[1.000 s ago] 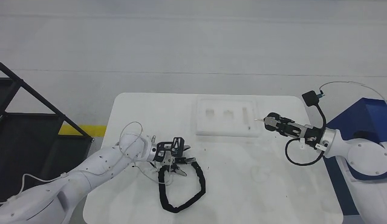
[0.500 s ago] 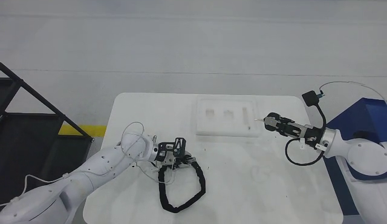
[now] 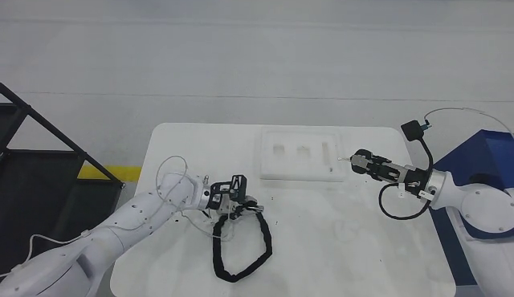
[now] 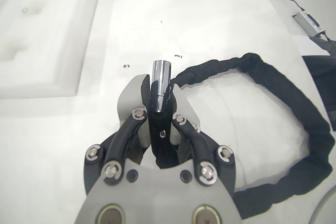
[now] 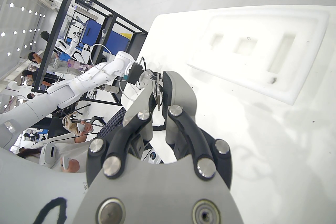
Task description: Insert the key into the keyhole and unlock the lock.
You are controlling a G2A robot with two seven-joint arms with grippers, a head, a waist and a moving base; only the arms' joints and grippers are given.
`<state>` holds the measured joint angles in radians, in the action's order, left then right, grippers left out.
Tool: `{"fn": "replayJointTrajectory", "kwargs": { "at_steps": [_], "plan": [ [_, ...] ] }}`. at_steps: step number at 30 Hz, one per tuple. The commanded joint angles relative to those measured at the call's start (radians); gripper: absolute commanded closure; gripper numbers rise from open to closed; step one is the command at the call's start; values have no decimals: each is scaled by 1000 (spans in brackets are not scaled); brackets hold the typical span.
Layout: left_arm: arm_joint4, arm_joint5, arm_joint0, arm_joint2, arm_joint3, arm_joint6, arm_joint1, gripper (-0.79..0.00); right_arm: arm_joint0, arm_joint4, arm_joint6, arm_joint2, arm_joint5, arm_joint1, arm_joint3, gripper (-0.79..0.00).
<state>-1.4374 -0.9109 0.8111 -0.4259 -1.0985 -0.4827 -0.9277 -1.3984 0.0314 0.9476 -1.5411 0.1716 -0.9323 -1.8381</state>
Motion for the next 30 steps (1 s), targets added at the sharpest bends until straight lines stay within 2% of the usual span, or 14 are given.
{"fn": "replayJointTrajectory", "kwargs": {
  "at_steps": [1, 11, 16, 22, 30],
  "plan": [
    [-7, -14, 5, -15, -20, -25, 9, 0, 0, 0, 0, 0, 0, 0, 0, 0],
    [-8, -101, 29, -98, -143, -186, 51, 0, 0, 0, 0, 0, 0, 0, 0, 0],
    [-8, -101, 16, -89, -174, -321, 59, 0, 11, 68, 90, 42, -42, 0, -25, 0],
    [62, -101, -19, -80, -235, -325, 58, 0, 31, 119, 161, 64, -87, 2, -75, 0],
    [162, -101, -58, -69, -301, -326, 46, 0, 17, 101, 173, 51, -122, 9, -155, 0]
  ]
}}
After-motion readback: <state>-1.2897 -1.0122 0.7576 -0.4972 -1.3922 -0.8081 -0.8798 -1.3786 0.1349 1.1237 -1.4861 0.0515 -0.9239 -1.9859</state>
